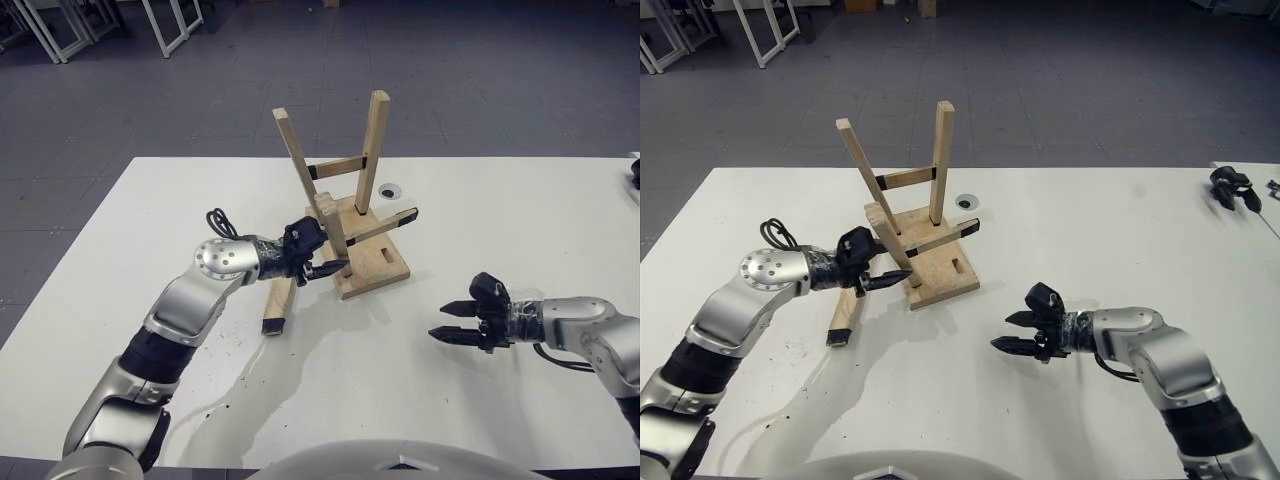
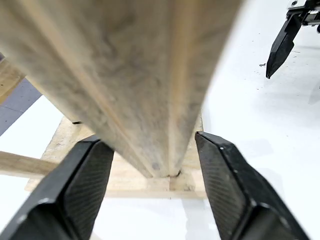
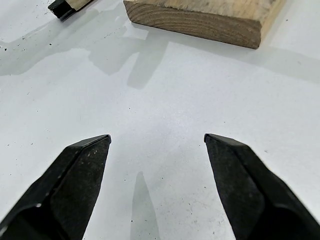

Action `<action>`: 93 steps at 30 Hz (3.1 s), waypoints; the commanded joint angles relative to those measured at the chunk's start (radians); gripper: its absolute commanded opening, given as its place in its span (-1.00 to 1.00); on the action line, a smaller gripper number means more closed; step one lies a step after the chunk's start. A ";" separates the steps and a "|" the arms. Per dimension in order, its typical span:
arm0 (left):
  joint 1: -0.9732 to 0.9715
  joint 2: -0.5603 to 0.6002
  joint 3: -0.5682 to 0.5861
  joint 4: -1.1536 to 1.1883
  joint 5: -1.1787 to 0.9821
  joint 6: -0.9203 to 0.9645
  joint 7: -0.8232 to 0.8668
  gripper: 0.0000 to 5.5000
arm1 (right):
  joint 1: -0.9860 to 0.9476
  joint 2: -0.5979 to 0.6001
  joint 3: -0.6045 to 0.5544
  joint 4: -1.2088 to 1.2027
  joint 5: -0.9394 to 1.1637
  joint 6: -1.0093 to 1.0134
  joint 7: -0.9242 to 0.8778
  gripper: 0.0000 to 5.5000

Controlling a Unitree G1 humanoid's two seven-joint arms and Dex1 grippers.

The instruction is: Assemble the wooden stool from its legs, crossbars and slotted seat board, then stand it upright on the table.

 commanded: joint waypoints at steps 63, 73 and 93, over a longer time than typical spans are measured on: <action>0.193 -0.119 0.785 -0.271 -0.622 0.391 0.219 -0.25 | -0.623 0.445 -0.395 0.059 1.180 0.304 -0.686 0.91; -0.053 -0.006 0.585 -0.258 -0.889 0.511 0.054 -0.25 | -0.621 0.456 -0.227 0.089 1.171 0.260 -0.703 0.91; -0.011 0.070 0.576 -0.262 -1.097 0.574 0.087 -0.26 | -0.675 0.369 -0.188 0.069 1.122 0.259 -0.555 0.84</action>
